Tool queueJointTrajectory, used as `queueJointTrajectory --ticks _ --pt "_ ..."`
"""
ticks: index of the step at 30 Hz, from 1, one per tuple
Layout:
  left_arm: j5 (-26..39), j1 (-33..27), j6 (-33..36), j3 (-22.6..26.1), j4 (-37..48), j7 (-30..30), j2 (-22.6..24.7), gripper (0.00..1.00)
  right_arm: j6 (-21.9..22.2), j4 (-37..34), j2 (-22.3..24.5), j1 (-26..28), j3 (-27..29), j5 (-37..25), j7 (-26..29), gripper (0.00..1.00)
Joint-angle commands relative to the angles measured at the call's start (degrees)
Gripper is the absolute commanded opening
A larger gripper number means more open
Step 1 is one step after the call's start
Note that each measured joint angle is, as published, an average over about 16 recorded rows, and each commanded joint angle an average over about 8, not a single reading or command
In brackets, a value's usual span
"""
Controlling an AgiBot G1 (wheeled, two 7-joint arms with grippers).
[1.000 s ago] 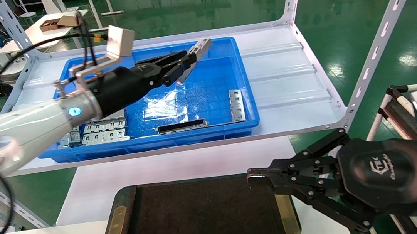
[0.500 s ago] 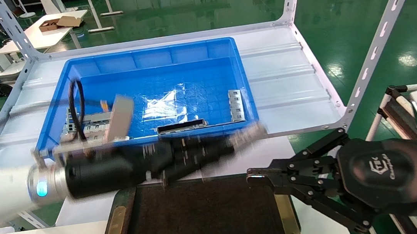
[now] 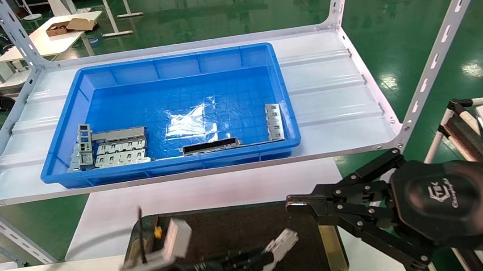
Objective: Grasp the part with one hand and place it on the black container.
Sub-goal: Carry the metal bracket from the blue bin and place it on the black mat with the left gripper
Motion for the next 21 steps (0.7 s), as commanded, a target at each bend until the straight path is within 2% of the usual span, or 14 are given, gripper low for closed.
queueJointTrajectory --ticks 1,8,15,21 --pt "0.3 4.2 -5.2 -0.2 -1.9 -1.0 0.4 0.00 0.0 0.0 0.0 0.0 0.0 0.0 0.0 0.00" --pt "2.4 11.9 -26.2 -1.7 -7.0 -2.9 5.9 0.00 0.0 0.0 0.0 0.0 0.0 0.0 0.0 0.00" --pt "6.3 14.0 -47.7 -0.7 -8.7 -5.9 13.1 0.00 0.0 0.0 0.0 0.0 0.0 0.0 0.0 0.00" --pt "7.2 12.7 -57.0 3.5 -8.8 -9.6 15.6 0.00 0.0 0.0 0.0 0.0 0.0 0.0 0.0 0.00"
